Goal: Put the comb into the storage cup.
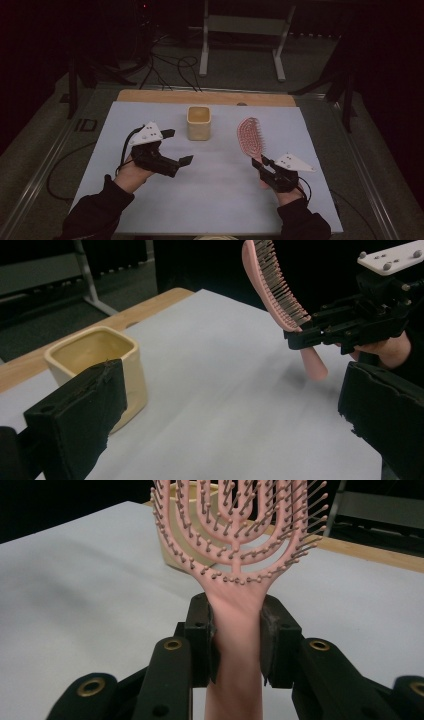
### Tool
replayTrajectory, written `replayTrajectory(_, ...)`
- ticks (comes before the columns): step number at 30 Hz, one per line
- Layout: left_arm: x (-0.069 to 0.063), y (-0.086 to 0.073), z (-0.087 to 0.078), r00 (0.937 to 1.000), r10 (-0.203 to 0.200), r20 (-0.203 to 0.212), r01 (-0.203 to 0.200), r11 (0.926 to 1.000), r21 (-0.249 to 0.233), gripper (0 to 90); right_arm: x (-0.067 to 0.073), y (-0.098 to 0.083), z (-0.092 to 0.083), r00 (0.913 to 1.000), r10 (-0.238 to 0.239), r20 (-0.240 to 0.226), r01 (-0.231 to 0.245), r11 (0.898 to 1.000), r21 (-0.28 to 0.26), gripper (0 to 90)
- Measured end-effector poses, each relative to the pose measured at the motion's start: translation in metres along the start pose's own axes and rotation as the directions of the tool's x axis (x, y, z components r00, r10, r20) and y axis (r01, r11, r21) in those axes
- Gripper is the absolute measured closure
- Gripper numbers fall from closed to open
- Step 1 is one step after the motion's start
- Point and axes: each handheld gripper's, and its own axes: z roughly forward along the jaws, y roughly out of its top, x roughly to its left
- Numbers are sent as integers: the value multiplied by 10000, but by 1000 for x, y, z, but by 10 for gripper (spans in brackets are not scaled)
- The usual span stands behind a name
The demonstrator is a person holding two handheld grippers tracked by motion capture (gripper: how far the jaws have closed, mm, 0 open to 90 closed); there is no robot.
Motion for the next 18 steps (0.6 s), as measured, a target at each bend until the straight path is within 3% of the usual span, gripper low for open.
replayTrajectory(18,-17,26,35,9986,121,512,-152,9981,602,1,0,0,0,10000,20,-87,-20,10000,43,703)
